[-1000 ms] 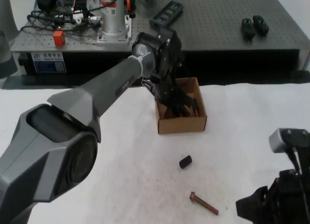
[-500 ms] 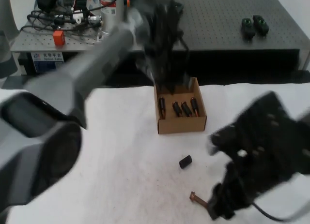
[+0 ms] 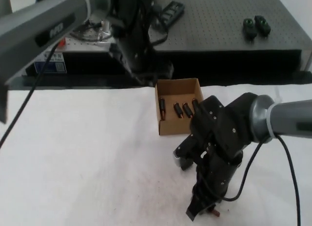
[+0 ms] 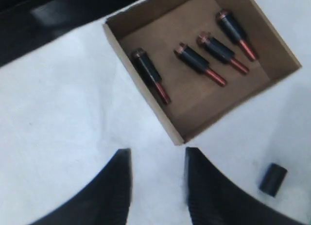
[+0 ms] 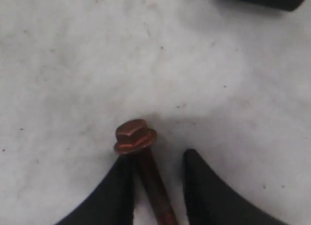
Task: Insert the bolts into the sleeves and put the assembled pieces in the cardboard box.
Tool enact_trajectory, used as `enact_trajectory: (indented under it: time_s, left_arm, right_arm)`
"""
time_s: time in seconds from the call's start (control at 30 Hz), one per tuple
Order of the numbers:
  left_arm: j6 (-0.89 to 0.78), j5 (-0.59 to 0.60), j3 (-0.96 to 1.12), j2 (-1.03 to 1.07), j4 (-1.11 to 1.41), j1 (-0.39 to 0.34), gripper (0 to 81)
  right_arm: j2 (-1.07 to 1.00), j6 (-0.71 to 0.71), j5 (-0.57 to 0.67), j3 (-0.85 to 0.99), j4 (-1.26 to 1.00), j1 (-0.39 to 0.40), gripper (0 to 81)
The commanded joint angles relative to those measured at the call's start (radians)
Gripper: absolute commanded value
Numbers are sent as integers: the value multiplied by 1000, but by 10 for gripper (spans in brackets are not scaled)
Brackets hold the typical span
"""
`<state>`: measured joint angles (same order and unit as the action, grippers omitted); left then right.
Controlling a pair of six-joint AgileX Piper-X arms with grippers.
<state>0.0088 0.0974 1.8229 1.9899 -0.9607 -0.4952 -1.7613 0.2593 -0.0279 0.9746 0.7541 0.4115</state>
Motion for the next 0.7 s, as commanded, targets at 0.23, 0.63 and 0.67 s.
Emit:
enact_trajectory:
  time_s: [0.23,0.63,0.67]
  left_arm:
    - [85,186,-160,-42,83,-53,267]
    - [295,87,-158,101,180,-248,267]
    - [310,87,-158,118,184,-250,267]
  right_arm:
    - [107,-23,-47,-20,-53,-72,13]
    - [606,-91,73,-231,54,-295,13]
    - [634,-96,73,-241,68,-302,13]
